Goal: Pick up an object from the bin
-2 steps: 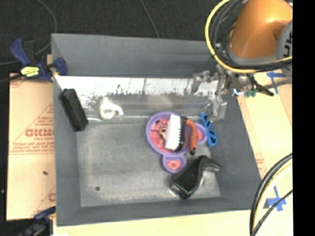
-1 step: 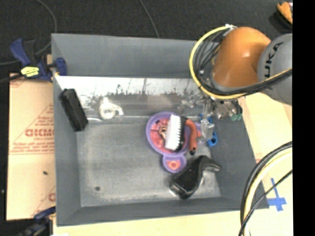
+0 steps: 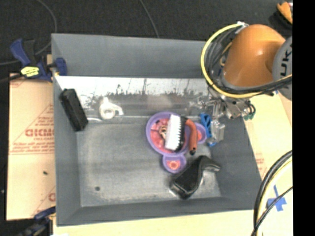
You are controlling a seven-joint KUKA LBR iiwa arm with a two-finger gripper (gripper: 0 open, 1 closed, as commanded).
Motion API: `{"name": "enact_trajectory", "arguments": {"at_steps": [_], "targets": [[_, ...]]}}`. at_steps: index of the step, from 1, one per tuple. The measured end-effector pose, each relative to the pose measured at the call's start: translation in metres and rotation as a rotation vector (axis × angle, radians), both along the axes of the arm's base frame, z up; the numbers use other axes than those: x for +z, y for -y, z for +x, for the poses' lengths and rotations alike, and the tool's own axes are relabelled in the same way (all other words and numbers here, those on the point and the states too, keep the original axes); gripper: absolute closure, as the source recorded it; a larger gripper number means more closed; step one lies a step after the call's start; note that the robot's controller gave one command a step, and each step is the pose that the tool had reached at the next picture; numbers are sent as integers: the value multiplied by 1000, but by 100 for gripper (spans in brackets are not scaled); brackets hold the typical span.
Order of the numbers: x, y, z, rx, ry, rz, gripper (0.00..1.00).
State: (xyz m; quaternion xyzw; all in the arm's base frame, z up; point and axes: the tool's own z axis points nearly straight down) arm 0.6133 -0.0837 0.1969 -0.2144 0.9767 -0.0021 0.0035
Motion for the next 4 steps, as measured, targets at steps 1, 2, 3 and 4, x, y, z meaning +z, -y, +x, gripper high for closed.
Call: {"name": "enact_trajectory", "arguments": {"at_steps": [1,2,3,4], "targets": [[-19,-15,27,221,10,-4,0],[-83,-30,-27,394,8,-1,0],[-119,-67,-8,363,14,-5,0],[-31,-14,-62,396,7,1,0]]}}
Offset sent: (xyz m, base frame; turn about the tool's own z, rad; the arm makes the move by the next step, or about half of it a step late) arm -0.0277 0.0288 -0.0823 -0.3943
